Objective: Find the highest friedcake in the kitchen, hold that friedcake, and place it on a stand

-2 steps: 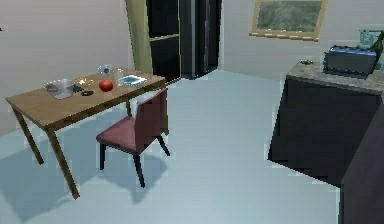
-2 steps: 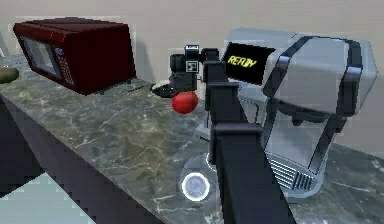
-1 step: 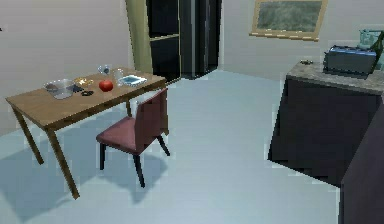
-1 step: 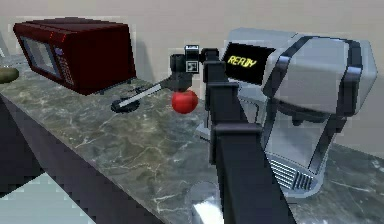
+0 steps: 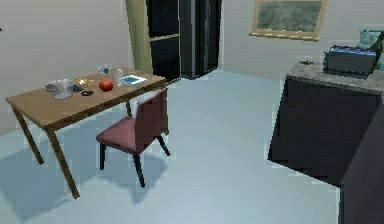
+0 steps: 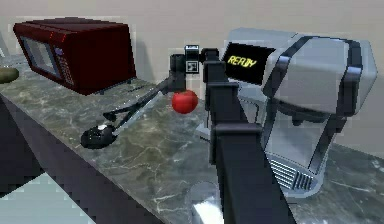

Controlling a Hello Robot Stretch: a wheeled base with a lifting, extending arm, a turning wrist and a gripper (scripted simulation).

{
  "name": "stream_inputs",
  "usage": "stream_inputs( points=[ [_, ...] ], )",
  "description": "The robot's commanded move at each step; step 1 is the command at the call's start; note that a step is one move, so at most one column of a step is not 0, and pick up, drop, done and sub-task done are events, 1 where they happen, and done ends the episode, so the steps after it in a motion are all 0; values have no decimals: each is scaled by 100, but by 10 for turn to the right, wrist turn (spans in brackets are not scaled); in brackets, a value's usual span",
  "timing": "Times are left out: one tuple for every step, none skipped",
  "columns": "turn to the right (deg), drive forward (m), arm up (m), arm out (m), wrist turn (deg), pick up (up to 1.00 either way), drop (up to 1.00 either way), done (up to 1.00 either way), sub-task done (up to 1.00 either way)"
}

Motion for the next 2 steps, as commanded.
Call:
stream_inputs(
  points=[
    [0,0,0,0,-210,0,0,0,0],
    [0,0,0,-40,0,0,0,0,0]
  ],
)
